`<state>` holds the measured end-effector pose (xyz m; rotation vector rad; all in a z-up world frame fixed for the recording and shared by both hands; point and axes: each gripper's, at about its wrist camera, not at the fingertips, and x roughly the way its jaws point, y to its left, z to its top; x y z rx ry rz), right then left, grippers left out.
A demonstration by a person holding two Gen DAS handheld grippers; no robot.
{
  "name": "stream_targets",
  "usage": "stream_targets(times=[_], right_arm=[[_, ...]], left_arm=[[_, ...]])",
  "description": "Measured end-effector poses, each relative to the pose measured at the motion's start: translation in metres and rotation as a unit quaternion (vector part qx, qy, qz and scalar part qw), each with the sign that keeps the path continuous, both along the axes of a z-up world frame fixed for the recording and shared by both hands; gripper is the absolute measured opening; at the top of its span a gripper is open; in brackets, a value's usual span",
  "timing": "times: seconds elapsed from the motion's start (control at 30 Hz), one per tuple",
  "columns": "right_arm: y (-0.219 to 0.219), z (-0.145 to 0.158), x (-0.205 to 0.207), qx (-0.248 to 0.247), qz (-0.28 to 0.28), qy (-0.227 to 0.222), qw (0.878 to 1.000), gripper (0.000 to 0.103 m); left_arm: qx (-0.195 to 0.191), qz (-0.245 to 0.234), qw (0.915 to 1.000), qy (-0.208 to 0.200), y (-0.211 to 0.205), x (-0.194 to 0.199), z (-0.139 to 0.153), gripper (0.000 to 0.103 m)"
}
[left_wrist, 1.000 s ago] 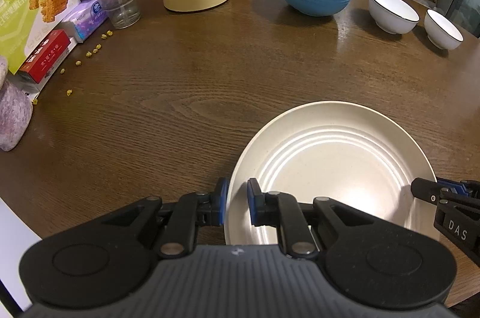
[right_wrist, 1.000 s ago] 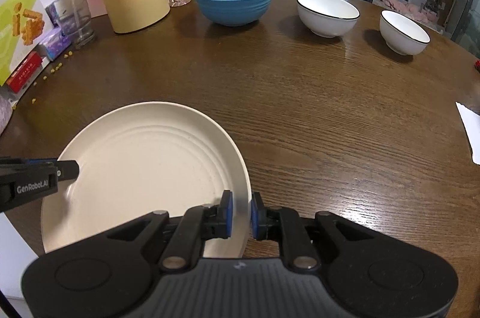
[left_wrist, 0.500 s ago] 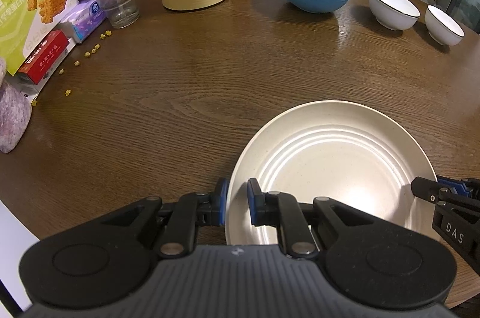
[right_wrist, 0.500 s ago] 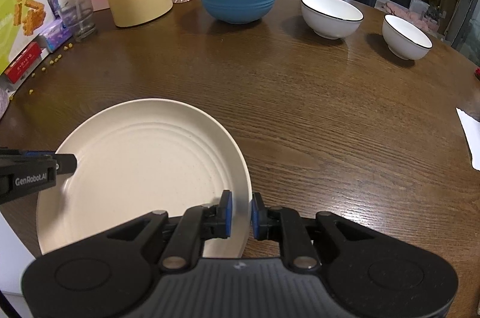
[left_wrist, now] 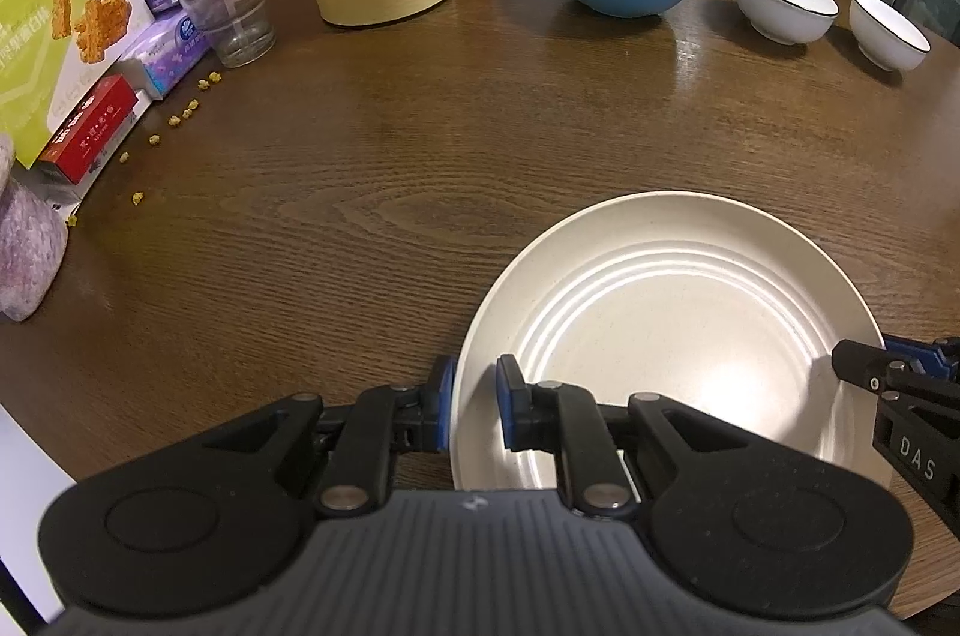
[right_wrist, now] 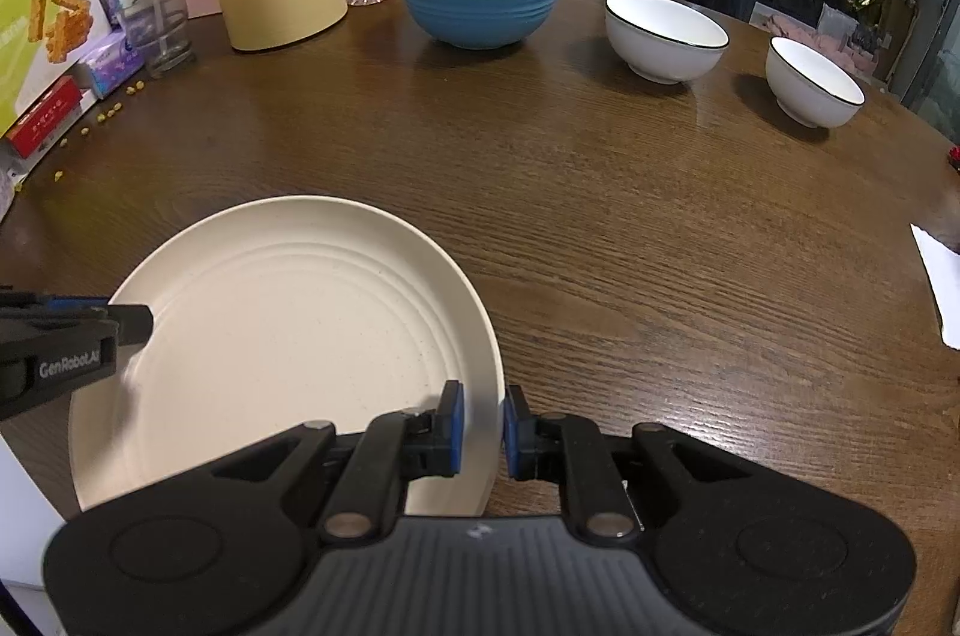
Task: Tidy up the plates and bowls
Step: 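Lower the held plate onto the stacked cream plates with both grippers, then open both grippers to release the plate rim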
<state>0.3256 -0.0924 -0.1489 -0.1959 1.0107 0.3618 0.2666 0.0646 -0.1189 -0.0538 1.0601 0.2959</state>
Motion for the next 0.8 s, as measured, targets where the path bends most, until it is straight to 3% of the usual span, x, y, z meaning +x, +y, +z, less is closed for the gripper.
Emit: stream_targets(times=[0.53,0.7,0.8], right_arm=[[0.001,-0.001,-0.001,-0.004,0.004,-0.007,1.0,0.014],[-0.002,0.0,0.005,0.009,-0.004,0.01,1.0,0.016],[-0.007,0.001,0.011,0.025,-0.013,0.027,0.999,0.017]], left_arm=[[0.015,-0.003,0.9999,-0.003,-0.006,-0.001,-0.004,0.017],[0.003,0.0,1.0,0.002,-0.005,0.0,-0.004,0.025],[-0.01,0.005,0.9999,0.001,0.0,0.001,-0.003,0.037]])
